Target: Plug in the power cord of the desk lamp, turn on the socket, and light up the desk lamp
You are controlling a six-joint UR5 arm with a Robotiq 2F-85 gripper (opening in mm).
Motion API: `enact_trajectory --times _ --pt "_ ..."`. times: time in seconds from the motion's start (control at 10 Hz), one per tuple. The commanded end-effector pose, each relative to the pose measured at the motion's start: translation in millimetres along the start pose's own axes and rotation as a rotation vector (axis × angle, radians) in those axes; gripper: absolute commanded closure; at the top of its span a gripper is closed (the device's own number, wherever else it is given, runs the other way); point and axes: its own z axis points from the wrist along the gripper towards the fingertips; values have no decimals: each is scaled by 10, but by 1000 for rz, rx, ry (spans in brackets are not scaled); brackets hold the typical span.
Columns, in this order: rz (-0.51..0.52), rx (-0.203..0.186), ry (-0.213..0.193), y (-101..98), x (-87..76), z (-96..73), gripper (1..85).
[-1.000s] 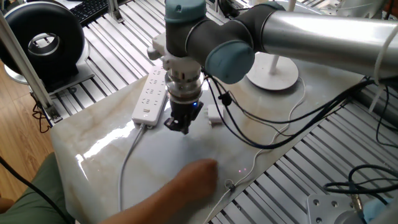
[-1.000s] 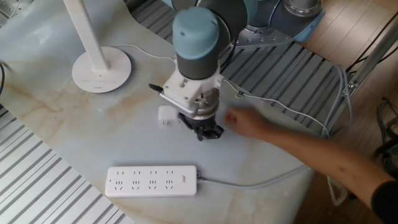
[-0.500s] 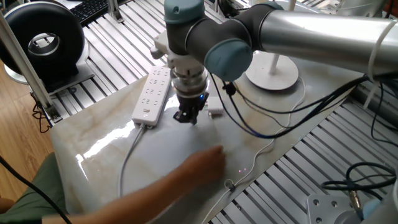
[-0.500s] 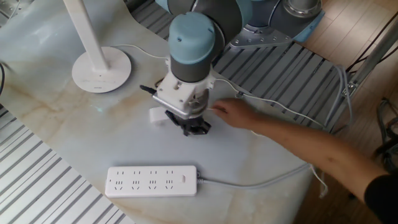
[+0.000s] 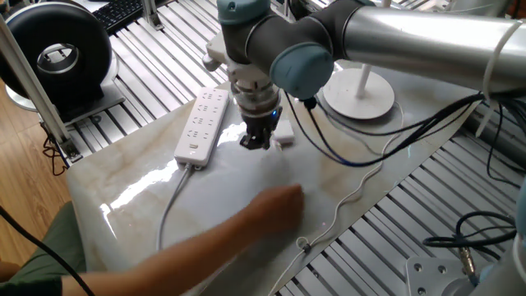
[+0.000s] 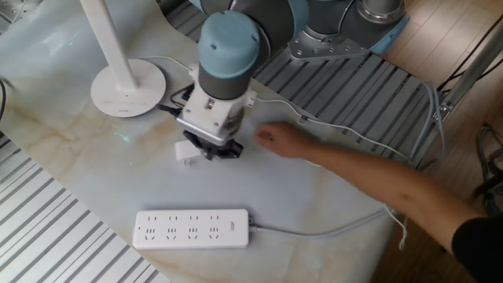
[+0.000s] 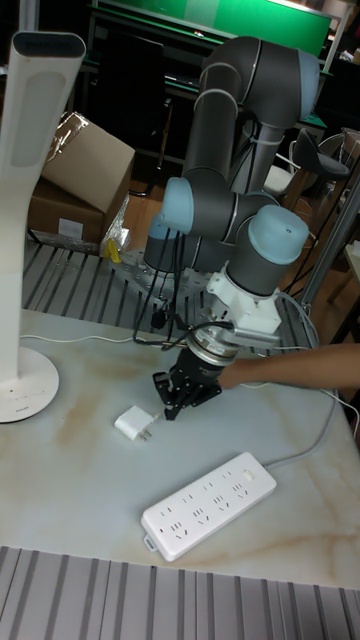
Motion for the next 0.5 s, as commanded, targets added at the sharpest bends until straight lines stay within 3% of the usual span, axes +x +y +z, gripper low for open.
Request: enact_trajectory --times 0.0,0.2,0.3,0.4 --pt "-45 34 3 -261 -21 -43 847" --pt "-86 50 3 -355 -19 -69 847" --pt "-98 5 -2 -210 -18 -69 847" --pt "-59 -81 -2 62 6 -85 847"
